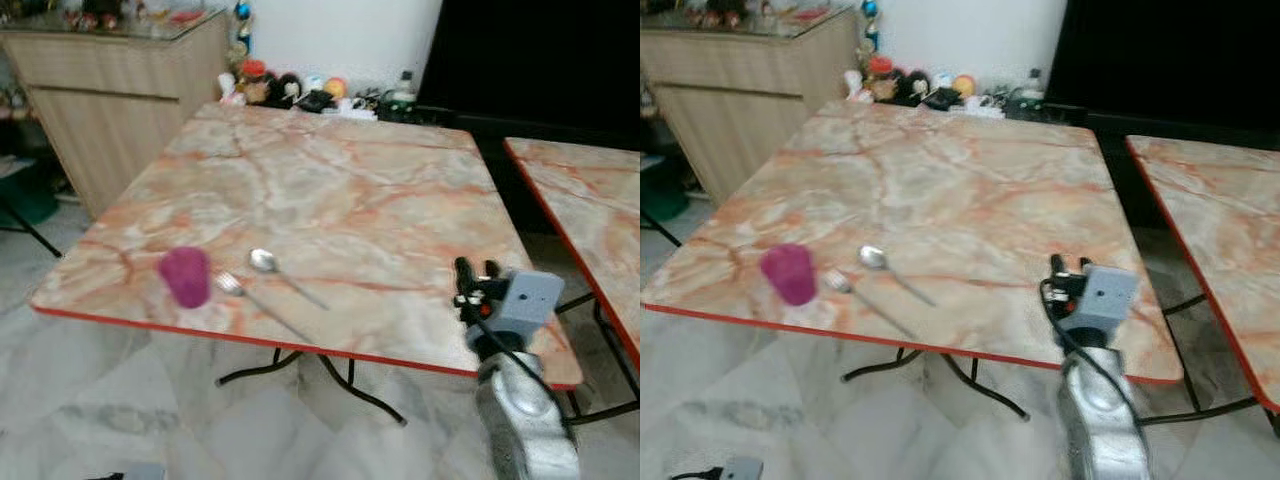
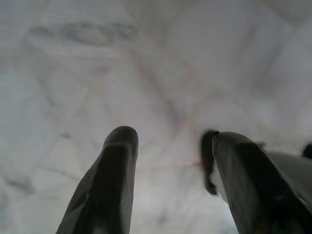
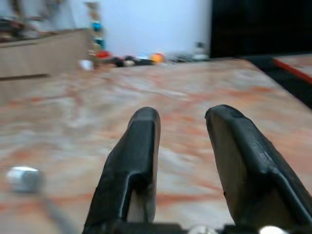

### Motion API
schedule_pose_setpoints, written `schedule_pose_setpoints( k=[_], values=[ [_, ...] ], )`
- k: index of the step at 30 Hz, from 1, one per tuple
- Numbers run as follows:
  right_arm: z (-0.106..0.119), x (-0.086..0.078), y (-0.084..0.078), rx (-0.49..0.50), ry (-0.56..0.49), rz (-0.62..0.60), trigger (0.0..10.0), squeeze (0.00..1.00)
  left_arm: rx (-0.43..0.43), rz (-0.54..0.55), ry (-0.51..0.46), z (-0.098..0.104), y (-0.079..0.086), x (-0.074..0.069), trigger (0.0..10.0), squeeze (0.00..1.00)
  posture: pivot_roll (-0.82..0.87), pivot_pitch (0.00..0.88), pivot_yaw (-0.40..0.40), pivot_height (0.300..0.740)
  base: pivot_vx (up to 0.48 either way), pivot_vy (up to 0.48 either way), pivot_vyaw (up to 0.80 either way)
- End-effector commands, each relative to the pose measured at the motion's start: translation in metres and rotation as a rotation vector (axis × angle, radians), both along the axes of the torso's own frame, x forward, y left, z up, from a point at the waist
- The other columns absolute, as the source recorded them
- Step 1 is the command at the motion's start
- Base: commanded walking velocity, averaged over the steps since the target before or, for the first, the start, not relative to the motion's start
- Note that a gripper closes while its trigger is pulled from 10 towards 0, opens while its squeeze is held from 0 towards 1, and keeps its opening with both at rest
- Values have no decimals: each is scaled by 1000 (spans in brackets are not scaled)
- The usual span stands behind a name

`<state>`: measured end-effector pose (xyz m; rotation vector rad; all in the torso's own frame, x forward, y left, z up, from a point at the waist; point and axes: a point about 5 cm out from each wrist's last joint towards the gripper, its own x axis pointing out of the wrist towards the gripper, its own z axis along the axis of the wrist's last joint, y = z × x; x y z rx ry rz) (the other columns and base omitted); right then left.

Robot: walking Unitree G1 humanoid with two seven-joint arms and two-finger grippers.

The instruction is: Setting the table

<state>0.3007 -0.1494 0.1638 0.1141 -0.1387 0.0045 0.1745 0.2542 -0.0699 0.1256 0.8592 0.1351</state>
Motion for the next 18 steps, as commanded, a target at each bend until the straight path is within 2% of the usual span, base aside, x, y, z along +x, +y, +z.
schedule_pose_setpoints(
  k=[1, 13, 18],
  values=[
    [0, 0, -9, -15, 3, -27, 10000, 0, -15, 10, 26, -5, -4, -8, 10000, 0, 17, 101, -34, 740, 0, 480, 0],
    [-2, -2, -6, -15, 14, -16, 10000, 0, -14, 10, 27, -6, -4, -9, 10000, 0, 20, 108, -38, 740, 0, 480, 0],
    [-2, -2, -8, -15, 15, -20, 10000, 0, -10, 3, 27, -6, -5, -10, 10000, 0, 19, 112, -41, 740, 0, 69, 0]
  ],
)
